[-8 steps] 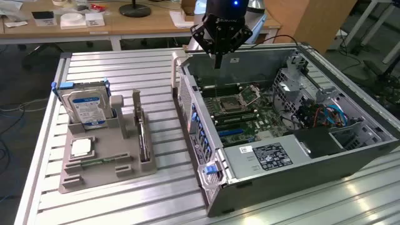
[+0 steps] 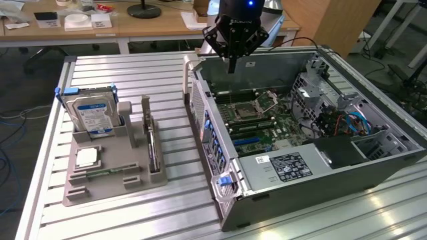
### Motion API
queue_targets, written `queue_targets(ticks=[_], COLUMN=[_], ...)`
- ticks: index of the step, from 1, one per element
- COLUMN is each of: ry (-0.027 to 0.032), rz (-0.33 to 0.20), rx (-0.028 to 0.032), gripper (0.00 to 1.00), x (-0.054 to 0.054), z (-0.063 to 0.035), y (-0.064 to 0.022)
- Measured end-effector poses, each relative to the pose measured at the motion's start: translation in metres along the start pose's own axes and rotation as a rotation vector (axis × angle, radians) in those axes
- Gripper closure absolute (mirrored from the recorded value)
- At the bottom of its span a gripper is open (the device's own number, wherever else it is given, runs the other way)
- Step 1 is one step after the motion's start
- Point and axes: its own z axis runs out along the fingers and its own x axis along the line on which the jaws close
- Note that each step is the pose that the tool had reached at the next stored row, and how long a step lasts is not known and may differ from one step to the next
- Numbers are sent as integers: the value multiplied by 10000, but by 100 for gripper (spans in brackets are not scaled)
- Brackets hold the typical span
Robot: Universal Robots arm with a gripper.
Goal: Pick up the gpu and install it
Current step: 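Reach for the gpu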
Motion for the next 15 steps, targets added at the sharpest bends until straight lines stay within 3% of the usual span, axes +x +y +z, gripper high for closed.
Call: queue_targets(ticks=[15], ry=[0], rz=[0], rx=[0], gripper=[90], x=[11], z=[0], y=[-1])
